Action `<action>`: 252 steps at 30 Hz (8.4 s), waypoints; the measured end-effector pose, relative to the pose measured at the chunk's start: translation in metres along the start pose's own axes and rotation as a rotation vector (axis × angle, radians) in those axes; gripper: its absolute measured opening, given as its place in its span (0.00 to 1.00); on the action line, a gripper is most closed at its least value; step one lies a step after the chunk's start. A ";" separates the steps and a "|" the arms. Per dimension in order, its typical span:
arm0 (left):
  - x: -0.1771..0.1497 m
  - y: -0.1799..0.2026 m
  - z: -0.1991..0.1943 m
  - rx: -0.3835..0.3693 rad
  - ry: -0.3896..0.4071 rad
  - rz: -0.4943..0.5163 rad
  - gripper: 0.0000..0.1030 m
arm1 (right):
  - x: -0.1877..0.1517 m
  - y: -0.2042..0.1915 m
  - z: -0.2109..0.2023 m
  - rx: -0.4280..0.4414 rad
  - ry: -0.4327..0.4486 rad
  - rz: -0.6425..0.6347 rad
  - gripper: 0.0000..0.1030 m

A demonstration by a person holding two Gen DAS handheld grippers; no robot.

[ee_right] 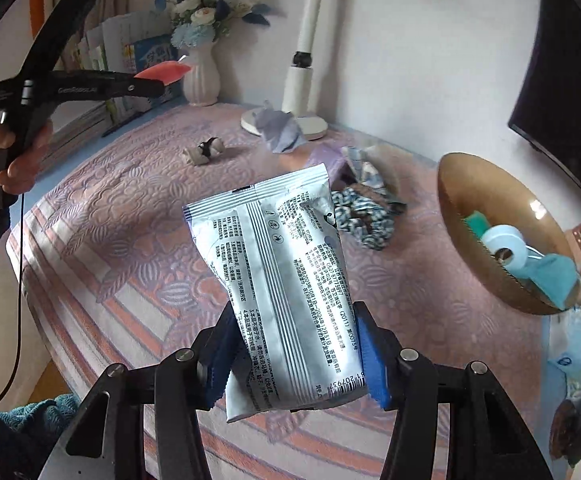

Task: Organize soft objects
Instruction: 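Carry the red bag and white packet into the amber bowl and release both, then move both tools back over the remaining items on the bed, then grasp the beige sock with the left tool while the right tool grasps the plaid scrunchie, then carry the sock and scrunchie into the amber bowl and release both, then move both tools back over the remaining items on the bed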

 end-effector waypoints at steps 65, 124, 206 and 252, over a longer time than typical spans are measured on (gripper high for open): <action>0.052 0.038 -0.079 0.044 0.222 -0.174 0.99 | 0.126 0.062 -0.117 -0.106 0.292 0.371 0.90; -0.066 -0.066 0.141 0.080 -0.256 -0.239 0.86 | 0.051 0.056 0.149 -0.036 -0.078 0.345 0.91; 0.136 0.191 0.093 -0.298 0.072 -0.041 0.26 | 0.066 0.221 -0.086 -0.305 0.235 0.549 0.33; -0.013 0.083 0.040 -0.103 -0.007 -0.166 1.00 | 0.039 0.091 0.000 0.041 0.067 0.532 0.87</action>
Point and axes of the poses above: each gripper's, at about its wrist camera, not at the fingertips, and z roughly the way its jaws point, y to its right, x to its top, the point moved 2 cm from there along z, roughly the way its jaws point, and after that the axes turned 5 degrees about y, right-handed, at the moved point
